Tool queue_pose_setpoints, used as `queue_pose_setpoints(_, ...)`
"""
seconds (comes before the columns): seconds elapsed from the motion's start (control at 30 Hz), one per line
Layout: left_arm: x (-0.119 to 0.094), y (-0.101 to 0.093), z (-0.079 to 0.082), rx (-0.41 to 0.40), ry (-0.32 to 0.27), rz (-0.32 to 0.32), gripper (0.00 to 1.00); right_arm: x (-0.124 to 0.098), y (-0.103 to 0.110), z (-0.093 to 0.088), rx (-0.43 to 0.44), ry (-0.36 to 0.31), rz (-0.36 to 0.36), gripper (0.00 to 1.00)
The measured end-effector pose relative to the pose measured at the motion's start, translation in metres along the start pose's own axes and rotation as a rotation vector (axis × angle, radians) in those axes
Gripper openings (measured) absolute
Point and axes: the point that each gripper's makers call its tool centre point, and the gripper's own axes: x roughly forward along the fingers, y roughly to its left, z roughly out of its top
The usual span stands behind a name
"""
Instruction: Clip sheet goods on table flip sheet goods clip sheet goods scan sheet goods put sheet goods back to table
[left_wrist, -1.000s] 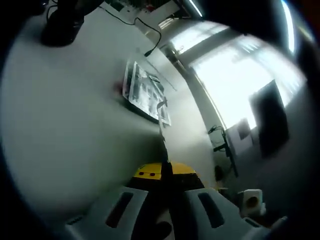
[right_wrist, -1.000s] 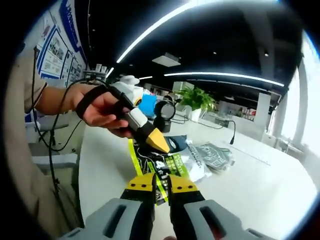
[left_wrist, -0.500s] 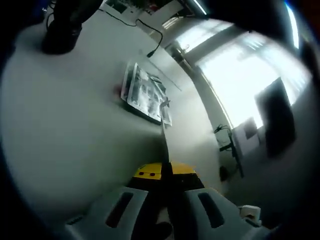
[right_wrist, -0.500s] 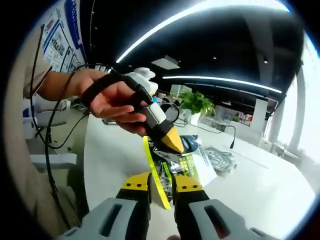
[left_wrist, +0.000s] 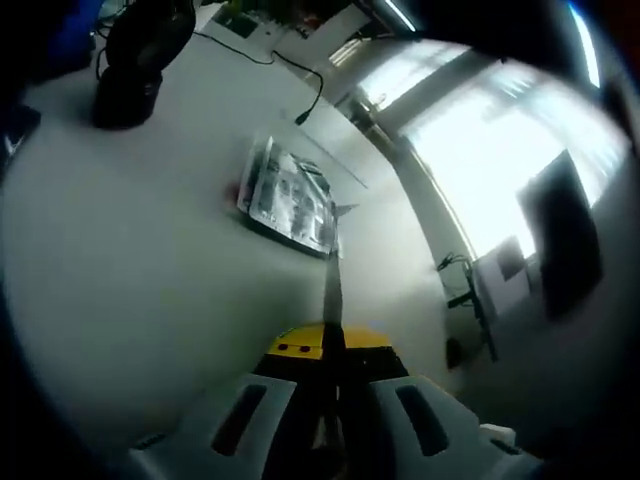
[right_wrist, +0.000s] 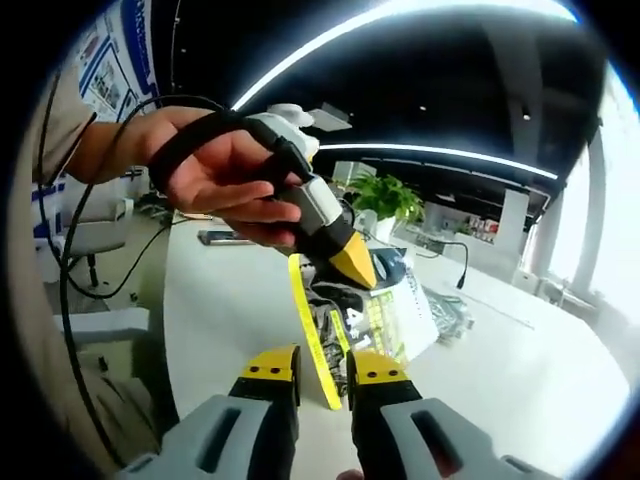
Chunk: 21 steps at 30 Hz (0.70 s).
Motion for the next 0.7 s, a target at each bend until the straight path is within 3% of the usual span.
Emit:
queue_pose_setpoints(0.27,0.0,-0.001,-0.001,-0.049,-0.009,0.007,0.0,0.008,0.005,0.001,0.056,0.009,-0.029,0.19)
queue_pose_setpoints(0.47,0.0,-0.001,0.0,-0.095,-0.016,0.007,0.0,0.016,-0.004,-0.004,0.103,0.031,-0.09,0.2)
queue_pose_setpoints(0.7,-0.002,0.001,-0.002,-0.121,-0.022,0.015,0.0,0.022,-0.006,-0.008,0.092,0.056,-0.119,0.21)
